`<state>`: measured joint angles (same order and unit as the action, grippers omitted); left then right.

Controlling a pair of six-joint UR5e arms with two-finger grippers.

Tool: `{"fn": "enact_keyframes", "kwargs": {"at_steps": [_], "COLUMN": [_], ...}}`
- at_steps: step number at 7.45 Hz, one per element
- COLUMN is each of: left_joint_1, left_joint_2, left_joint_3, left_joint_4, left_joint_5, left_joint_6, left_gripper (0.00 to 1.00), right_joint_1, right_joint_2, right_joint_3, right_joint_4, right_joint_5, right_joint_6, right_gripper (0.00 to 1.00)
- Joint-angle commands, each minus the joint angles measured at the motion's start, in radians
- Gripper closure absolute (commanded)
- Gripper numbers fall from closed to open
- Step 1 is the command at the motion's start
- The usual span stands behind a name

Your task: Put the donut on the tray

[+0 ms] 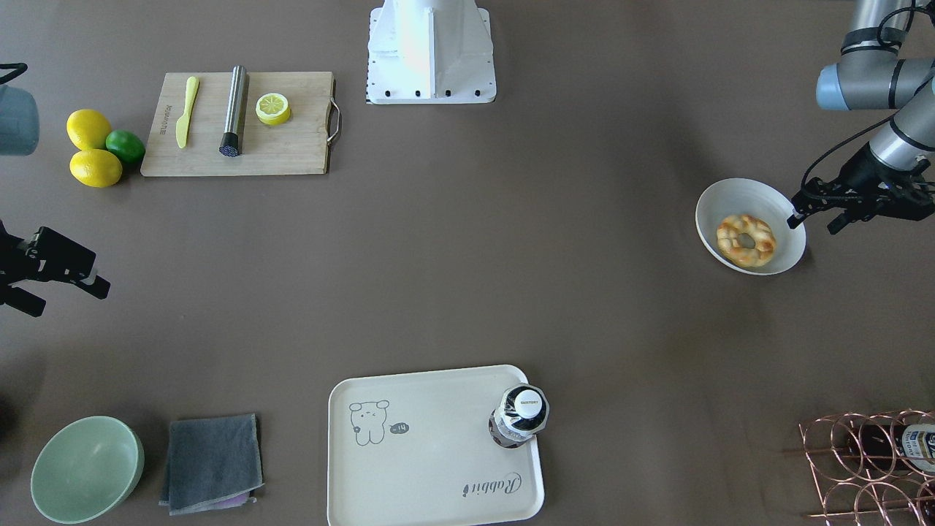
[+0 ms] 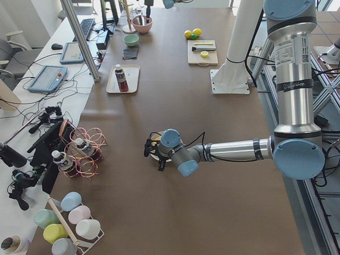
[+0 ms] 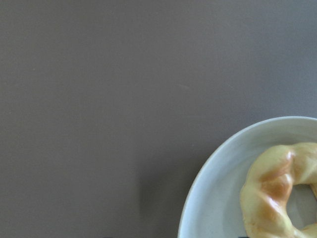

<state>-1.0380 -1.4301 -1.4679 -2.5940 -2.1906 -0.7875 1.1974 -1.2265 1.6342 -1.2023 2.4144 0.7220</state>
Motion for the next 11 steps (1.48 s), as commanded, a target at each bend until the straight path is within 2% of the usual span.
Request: {"fn": "enact_keyframes", "kwargs": {"at_steps": [1, 2, 3, 5, 7, 8, 9, 11], "left_joint_1": [0.055, 0.071, 0.072, 0.072, 0.024, -0.020, -0.045, -0.043], "left_joint_2": [-0.001, -0.006, -0.006, -0.018, -0.077, -0.111, -0.131, -0.241], "left_joint_3": [0.032, 0.034, 0.034, 0.023, -0.015, -0.076, -0.174, -0.393], "left_joint_4": [-0.062, -0.089, -0.100, -0.086, -0.005, 0.074, 0.195, 0.558], "left_joint_5": [0.040, 0.040, 0.040, 0.023, -0.148, -0.257, -0.271, -0.268], "left_joint_6": [-0.045, -0.080, -0.087, -0.090, -0.155, -0.179, -0.203, -0.226], "left_gripper": [0.34, 0.56, 1.00, 1.00, 1.00, 1.00, 1.00, 1.00], "right_joint_1": [-0.007, -0.009, -0.009, -0.015, -0.032, -0.032, -0.035, -0.067], "right_joint_2": [0.051, 0.058, 0.065, 0.068, 0.068, 0.087, 0.097, 0.102], "right_joint_3": [-0.043, -0.043, -0.043, -0.037, -0.036, -0.031, -0.028, -0.005], "right_joint_4": [0.000, 0.001, 0.001, 0.036, 0.088, 0.093, 0.093, 0.095], "right_joint_5": [-0.001, 0.000, 0.009, 0.011, 0.011, 0.021, 0.035, 0.035], "right_joint_6": [0.004, 0.007, 0.010, 0.086, 0.146, 0.149, 0.163, 0.236], "right_gripper": [0.00, 0.00, 0.00, 0.00, 0.00, 0.00, 0.00, 0.00]}}
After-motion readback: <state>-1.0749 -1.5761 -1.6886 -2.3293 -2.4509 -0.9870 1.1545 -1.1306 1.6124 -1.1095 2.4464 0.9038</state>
